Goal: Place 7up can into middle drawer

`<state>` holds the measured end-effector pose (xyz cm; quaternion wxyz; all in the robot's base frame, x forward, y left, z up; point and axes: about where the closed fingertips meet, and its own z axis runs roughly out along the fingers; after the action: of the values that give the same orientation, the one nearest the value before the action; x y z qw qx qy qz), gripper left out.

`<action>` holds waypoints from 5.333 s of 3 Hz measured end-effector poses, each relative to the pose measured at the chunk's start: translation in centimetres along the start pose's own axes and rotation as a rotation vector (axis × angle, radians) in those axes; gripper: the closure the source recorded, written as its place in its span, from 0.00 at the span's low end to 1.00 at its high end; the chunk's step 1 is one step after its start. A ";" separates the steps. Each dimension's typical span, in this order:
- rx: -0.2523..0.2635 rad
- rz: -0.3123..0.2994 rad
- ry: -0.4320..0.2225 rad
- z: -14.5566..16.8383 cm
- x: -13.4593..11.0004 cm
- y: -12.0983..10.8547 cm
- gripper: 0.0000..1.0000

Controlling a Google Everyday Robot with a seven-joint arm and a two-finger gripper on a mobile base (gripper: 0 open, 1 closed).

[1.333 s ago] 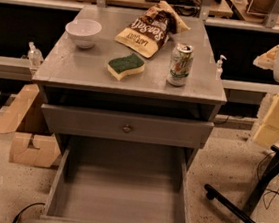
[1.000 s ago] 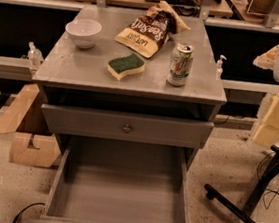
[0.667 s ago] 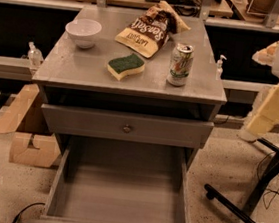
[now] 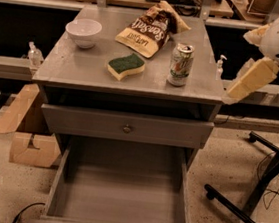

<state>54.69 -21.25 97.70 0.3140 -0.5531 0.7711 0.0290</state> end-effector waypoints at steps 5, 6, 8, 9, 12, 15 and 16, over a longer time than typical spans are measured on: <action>-0.091 0.120 -0.385 13.5 -3.9 -5.4 0.00; -0.115 0.152 -0.467 16.8 -5.0 -6.9 0.00; -0.124 0.199 -0.581 19.6 -5.7 -8.4 0.19; -0.124 0.198 -0.614 19.4 -6.2 -7.9 0.42; -0.145 0.168 -0.633 19.2 -7.7 -6.7 1.00; -0.134 0.128 -0.590 14.4 -11.1 1.6 1.00; -0.116 0.200 -0.514 12.4 -7.5 5.7 1.00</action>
Offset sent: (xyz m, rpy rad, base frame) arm 0.0258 0.0043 -0.0014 0.0693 -0.0314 -0.0019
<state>56.75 -7.94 89.90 0.4627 -0.4657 0.7141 0.2433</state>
